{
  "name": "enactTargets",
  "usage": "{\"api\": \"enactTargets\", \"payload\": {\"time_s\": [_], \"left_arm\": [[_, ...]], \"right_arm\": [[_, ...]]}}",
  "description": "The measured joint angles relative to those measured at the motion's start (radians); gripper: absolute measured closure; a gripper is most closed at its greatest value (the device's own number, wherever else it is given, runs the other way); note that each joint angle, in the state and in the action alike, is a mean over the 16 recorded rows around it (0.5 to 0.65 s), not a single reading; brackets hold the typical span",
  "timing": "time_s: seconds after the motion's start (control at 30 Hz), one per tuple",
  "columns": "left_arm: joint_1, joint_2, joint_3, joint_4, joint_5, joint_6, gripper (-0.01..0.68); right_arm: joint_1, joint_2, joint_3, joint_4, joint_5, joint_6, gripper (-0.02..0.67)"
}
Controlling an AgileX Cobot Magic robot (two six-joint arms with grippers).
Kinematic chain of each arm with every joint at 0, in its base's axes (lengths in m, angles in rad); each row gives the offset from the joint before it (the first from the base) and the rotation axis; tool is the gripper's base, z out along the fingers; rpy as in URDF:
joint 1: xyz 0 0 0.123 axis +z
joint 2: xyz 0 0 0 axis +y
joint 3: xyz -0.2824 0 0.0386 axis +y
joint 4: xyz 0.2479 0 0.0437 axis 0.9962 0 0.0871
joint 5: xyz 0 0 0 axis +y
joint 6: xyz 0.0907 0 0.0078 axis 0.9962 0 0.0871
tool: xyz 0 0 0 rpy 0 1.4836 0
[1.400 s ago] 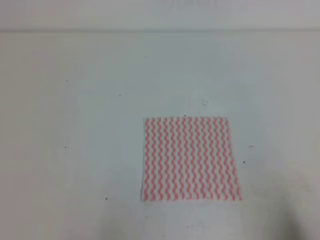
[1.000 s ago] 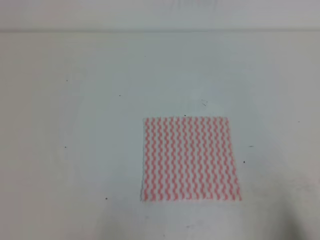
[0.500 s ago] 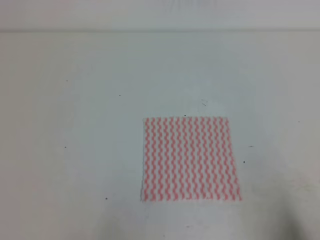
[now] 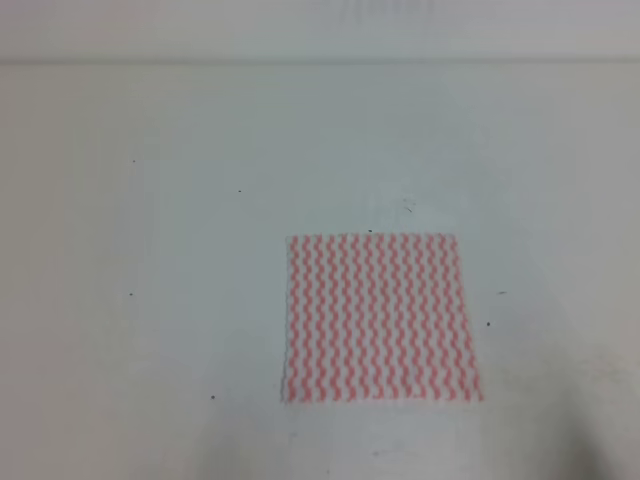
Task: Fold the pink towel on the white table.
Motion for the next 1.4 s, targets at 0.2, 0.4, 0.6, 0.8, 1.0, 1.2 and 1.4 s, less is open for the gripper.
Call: {"api": "enactTargets", "payload": {"time_s": [0.2, 0.4, 0.6, 0.8, 1.0, 1.2, 1.4], "left_arm": [[0.0, 0.0, 0.0, 0.0, -0.002, 0.0, 0.677], [0.0, 0.007, -0.005, 0.0, 0.002, 0.0, 0.677], [0.0, 0.007, -0.006, 0.0, 0.003, 0.0, 0.678], [0.0, 0.007, -0.005, 0.0, 0.001, 0.0, 0.677], [0.0, 0.007, -0.006, 0.0, -0.001, 0.0, 0.677], [0.0, 0.015, -0.011, 0.0, -0.001, 0.0, 0.677], [0.0, 0.011, -0.009, 0.0, 0.0, 0.0, 0.677]], "right_arm": [[0.0, 0.0, 0.001, 0.0, 0.001, 0.0, 0.667], [0.0, 0.0, 0.003, 0.0, 0.001, 0.0, 0.667], [0.0, 0.002, 0.0, 0.0, 0.0, 0.0, 0.667], [0.0, 0.004, -0.001, 0.0, 0.0, 0.0, 0.667], [0.0, 0.006, -0.003, 0.0, 0.001, 0.0, 0.667], [0.0, 0.006, -0.003, 0.0, 0.002, 0.0, 0.667], [0.0, 0.002, 0.0, 0.0, 0.003, 0.0, 0.667]]}}
